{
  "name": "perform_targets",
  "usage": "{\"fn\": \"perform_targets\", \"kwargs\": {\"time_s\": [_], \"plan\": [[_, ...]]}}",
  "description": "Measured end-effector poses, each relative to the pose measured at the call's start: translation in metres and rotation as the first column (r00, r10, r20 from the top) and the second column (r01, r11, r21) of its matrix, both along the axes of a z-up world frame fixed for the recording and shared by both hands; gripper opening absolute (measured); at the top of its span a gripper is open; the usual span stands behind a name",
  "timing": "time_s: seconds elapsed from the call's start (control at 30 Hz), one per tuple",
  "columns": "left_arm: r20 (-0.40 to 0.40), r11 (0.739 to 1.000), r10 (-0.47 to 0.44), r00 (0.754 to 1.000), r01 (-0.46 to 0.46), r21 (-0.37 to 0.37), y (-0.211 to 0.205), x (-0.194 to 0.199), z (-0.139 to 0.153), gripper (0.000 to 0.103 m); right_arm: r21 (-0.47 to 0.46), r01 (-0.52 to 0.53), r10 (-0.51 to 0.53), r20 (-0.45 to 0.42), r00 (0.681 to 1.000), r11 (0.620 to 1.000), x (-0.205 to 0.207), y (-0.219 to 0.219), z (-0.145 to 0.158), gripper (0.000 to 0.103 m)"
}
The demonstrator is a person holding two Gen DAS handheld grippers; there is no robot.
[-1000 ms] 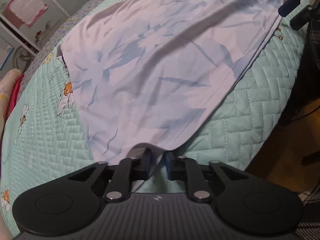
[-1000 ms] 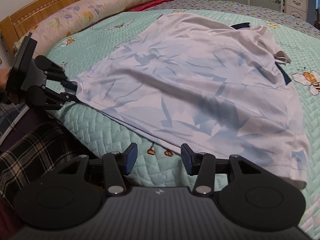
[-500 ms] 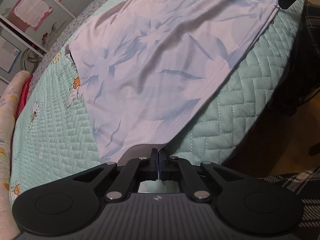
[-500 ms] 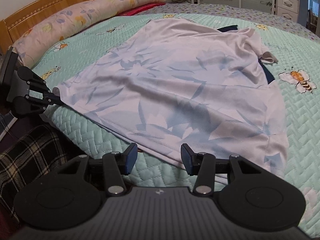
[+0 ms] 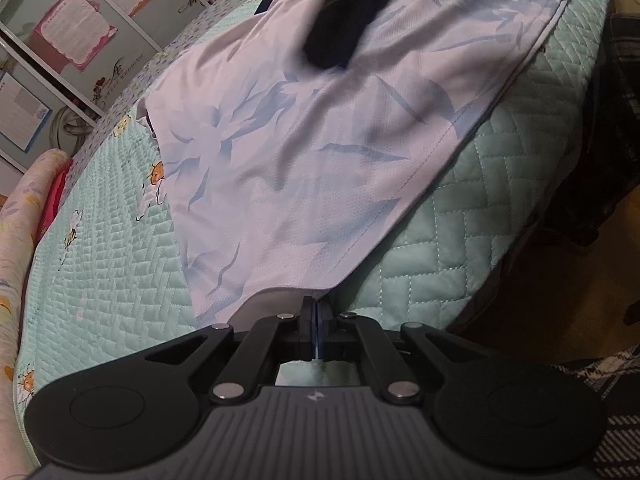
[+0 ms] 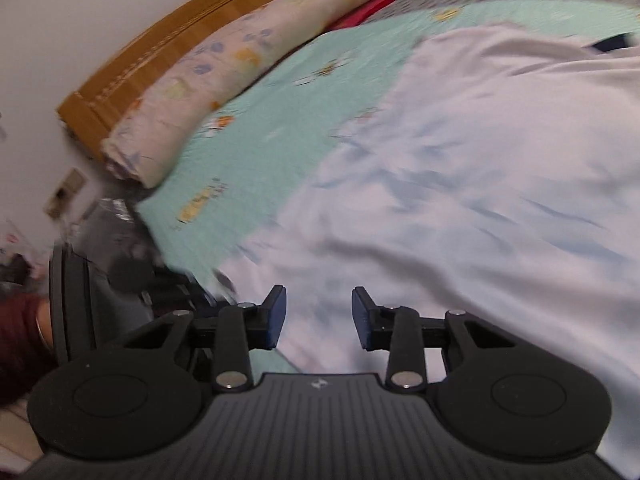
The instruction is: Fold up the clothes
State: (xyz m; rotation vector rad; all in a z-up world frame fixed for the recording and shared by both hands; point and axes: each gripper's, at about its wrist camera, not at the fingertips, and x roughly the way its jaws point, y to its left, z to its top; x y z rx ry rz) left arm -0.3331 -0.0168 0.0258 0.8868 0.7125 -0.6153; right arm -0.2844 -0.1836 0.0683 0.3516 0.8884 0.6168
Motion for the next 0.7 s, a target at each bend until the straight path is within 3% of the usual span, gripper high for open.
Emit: {"fn": "perform_targets", "kwargs": {"time_s": [0.3, 0.4, 0.57, 0.7], "plan": [[-0.010, 0.995, 0.038, 0.999, -0.039, -0.096, 0.017, -0.002, -0.001, 0.000, 0.129, -0.056, 0.071, -0.119, 0.990, 0.990, 0.103, 0.081, -0.022, 0.038], [-0.022, 0.988, 0.048, 0.999, -0.051, -0.146, 0.023, 0.000, -0.001, 0.000, 0.099, -0.055, 0.070, -0.155, 0.985, 0.994, 0.122, 0.099, -0.034, 0.036], [-0.045, 0.973, 0.065, 0.997, -0.074, -0.218, 0.031, 0.004, -0.002, 0.000, 0.068, -0.061, 0.074, -0.215, 0.974, 0.996, 0.155, 0.128, -0.056, 0.000], [-0.066, 0.959, 0.090, 0.994, -0.104, -0.263, 0.035, 0.008, 0.000, 0.000, 0.054, -0.074, 0.083, -0.203, 0.976, 0.996, 0.186, 0.156, -0.058, 0.000]]}}
